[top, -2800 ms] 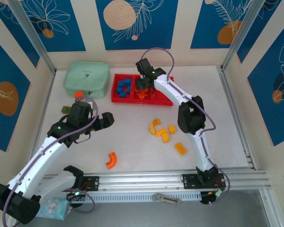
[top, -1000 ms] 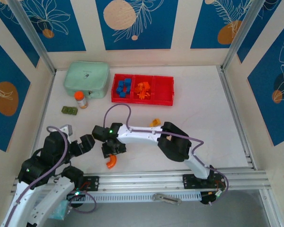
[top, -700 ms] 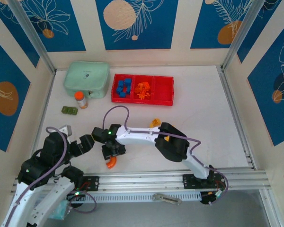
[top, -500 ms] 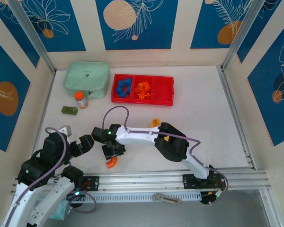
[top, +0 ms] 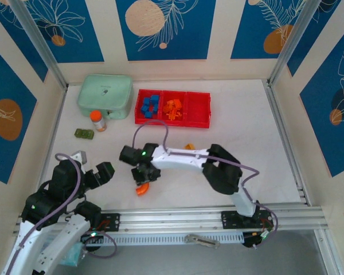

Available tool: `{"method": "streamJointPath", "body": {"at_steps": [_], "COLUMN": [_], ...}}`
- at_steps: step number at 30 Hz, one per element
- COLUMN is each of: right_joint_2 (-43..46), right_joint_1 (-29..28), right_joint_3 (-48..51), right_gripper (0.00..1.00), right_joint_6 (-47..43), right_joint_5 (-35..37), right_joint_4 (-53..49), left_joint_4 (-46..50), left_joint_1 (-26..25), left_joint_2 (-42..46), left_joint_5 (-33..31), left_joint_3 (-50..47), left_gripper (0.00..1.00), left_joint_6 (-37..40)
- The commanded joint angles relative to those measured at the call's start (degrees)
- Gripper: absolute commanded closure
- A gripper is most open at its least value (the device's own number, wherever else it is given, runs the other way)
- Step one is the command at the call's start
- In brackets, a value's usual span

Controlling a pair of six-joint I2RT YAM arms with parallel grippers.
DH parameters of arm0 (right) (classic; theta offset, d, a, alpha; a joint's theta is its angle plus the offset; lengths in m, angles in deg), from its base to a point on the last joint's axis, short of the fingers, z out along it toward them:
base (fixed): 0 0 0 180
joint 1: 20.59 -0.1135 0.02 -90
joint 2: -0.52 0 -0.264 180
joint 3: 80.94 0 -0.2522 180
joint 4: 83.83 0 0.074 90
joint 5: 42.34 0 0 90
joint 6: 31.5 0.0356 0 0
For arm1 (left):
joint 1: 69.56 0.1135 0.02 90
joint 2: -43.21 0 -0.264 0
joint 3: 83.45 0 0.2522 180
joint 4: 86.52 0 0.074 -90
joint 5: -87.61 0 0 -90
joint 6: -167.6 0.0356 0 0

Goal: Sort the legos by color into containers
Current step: Place the lego in the container.

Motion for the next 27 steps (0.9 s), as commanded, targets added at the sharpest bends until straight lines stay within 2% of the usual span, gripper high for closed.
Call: {"method": "streamJointPath", "body": {"at_steps": [1, 7, 13, 21, 23, 25, 27], "right_joint_2": [6.3, 9.5, 1.4, -15.8, -20.3, -24.1, -25.3], "right_joint_1": [6.1, 20.6, 31.5, 35.9, 36.2, 36.5, 36.7], "right_joint_3": [2.3, 0.0, -11.2, -35.3, -41.9, -48.4, -52.0], "right_gripper": [0.67, 0.67, 0.67, 0.66, 0.59, 0.48, 0.44], "right_joint_6": [-3.4, -10.7, -17.2, -23.2, -24.4, -25.1, -25.6], "right_joint_5": [4.2, 7.4, 6.8, 6.5, 5.7, 5.6, 4.3], "right_joint_4": [-0.6, 1.7, 4.1, -0.2, -2.6, -6.1, -8.0], "left_joint_4": [-4.3, -12.8, -20.0, -23.0, -23.0, -22.7, -21.8], "left_joint_1": [0.6, 0.6, 0.6, 0.6, 0.7, 0.6, 0.6], "left_joint_2": [-2.5, -9.6, -18.4, -24.4, -25.2, -25.8, -26.3], "left_joint_5": [1.5, 4.7, 8.4, 9.0, 9.0, 8.6, 8.1], "left_joint_3": [-0.3, -1.1, -0.8, 0.6, 1.1, 1.7, 2.5], "left_gripper": [0.01, 0.01, 0.01, 0.01, 0.01, 0.01, 0.01], "left_joint_6": [0.4, 1.7, 2.5, 3.9, 4.2, 4.6, 5.3]}}
